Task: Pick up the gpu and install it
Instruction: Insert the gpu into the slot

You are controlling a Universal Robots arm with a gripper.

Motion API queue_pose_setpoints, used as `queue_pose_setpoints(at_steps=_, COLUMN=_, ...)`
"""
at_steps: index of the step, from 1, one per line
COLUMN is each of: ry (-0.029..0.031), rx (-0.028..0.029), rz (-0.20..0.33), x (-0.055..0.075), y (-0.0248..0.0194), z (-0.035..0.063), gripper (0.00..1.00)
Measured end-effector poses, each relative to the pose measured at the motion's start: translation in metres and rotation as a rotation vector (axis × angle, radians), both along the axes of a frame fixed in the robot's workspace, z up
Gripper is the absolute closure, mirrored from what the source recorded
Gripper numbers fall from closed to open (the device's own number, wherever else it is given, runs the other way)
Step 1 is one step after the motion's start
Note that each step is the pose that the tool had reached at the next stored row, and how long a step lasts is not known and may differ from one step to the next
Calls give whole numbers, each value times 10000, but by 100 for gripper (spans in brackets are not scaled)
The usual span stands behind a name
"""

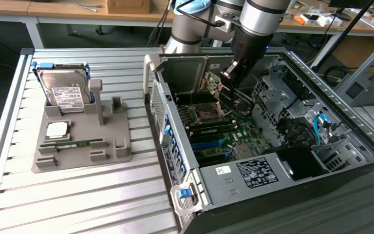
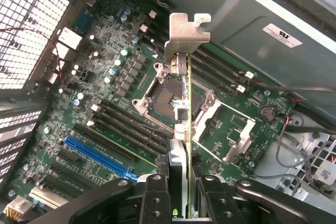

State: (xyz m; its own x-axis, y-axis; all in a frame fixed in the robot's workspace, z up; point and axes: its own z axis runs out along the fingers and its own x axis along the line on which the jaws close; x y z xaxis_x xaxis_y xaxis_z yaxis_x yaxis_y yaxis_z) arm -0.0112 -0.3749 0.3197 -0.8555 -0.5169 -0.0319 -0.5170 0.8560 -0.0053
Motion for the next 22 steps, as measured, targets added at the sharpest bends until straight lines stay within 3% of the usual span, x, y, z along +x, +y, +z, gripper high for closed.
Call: queue_pose_setpoints(at_steps=22, ry=0, rx=0, rz=434, x=0, y=0, z=0, gripper=73)
